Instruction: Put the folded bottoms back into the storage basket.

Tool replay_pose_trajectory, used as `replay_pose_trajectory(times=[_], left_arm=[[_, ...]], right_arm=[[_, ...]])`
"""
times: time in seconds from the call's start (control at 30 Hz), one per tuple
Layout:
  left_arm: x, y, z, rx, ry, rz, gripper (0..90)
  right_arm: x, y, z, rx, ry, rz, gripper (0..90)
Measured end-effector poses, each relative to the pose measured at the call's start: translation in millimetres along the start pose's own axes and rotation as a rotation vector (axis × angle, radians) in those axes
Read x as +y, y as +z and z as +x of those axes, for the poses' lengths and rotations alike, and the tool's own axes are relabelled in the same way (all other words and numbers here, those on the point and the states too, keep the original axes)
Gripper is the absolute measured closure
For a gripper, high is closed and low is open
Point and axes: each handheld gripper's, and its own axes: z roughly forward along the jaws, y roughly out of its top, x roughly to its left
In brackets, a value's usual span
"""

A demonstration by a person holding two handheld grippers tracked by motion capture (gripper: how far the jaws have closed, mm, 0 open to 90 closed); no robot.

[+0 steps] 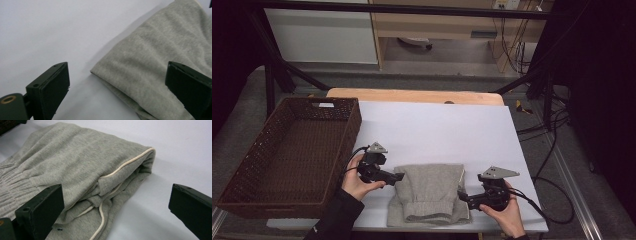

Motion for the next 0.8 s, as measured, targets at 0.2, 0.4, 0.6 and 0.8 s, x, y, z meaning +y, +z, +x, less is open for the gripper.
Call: replay_pose_trajectory(times=[0.2,0.4,0.6,0.8], left_arm=[[-0.5,7.9,4.6,0.025,-0.01,0.014,7.7],[-0.7,12.5,6.2,0.036,-0.028,0.028,10.4],[-1.3,17.0,6.9,0.034,-0.04,0.039,15.5],[-1.0,25.7,4.6,0.039,-0.044,0.063,21.6]], right_arm=[[-0.2,0.2,0.1,-0.001,0.001,0.006,0.6],[-0.5,0.5,0.5,0.0,0.001,0.005,0.6],[-1.3,2.5,1.3,0.006,-0.003,0.013,0.6],[-2.0,4.1,1.8,0.01,-0.003,0.023,0.6]])
